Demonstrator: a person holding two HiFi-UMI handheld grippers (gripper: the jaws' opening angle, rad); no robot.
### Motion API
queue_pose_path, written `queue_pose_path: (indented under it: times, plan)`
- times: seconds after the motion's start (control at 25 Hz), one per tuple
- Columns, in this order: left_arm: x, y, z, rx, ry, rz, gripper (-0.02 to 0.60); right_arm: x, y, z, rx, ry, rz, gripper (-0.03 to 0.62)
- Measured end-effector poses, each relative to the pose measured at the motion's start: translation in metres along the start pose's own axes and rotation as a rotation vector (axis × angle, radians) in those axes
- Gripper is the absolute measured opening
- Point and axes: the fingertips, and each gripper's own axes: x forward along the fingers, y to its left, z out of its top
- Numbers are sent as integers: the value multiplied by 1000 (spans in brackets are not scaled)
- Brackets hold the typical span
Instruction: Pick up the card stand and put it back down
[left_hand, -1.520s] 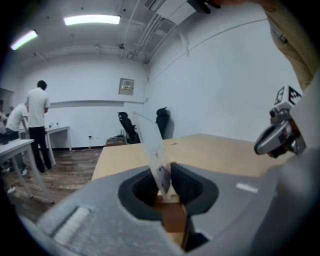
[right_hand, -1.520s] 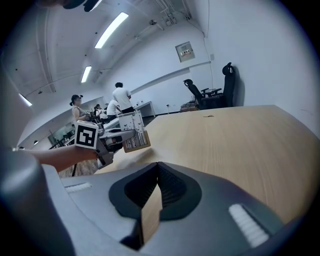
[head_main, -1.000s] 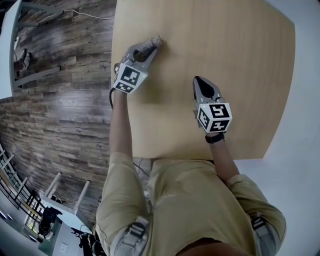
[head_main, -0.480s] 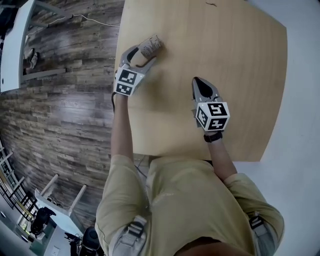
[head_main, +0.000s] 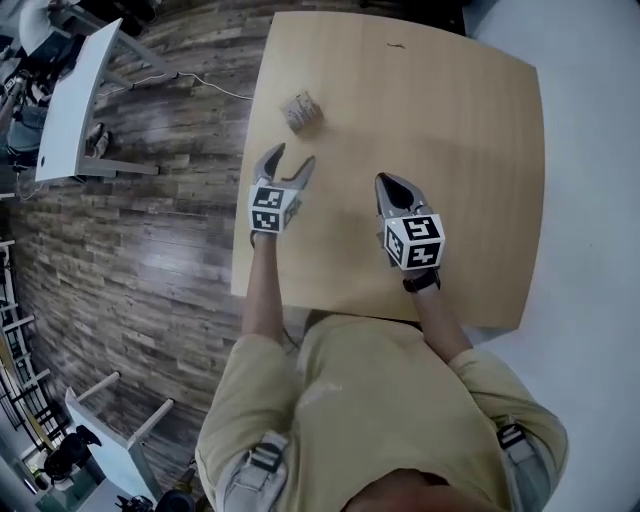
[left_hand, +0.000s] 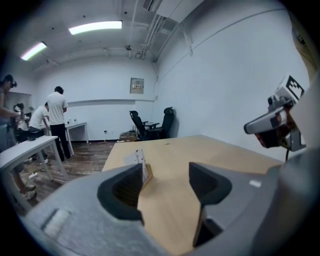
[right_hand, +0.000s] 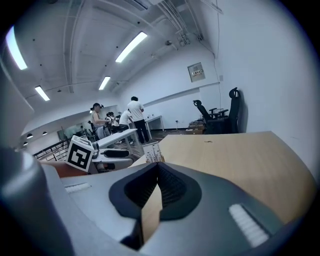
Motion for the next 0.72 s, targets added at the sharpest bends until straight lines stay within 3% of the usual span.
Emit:
queue_pose_path:
  times: [0.2,0.4,0.56,0.72]
  plan:
    - [-49,-68,23,-94,-74,84,189,-62,8,6,-34,-82,7,5]
    - [-98,-143,62,-169,-188,81,97,-122,11,14,-57,-145,-2,5]
    - [-130,-197,96,-156,-269,81,14,-167,26,32,-107,-216,49,5]
    - [-158,-237,119,-82,-339,120,2,-205,23,38,-177,-291,-25,5]
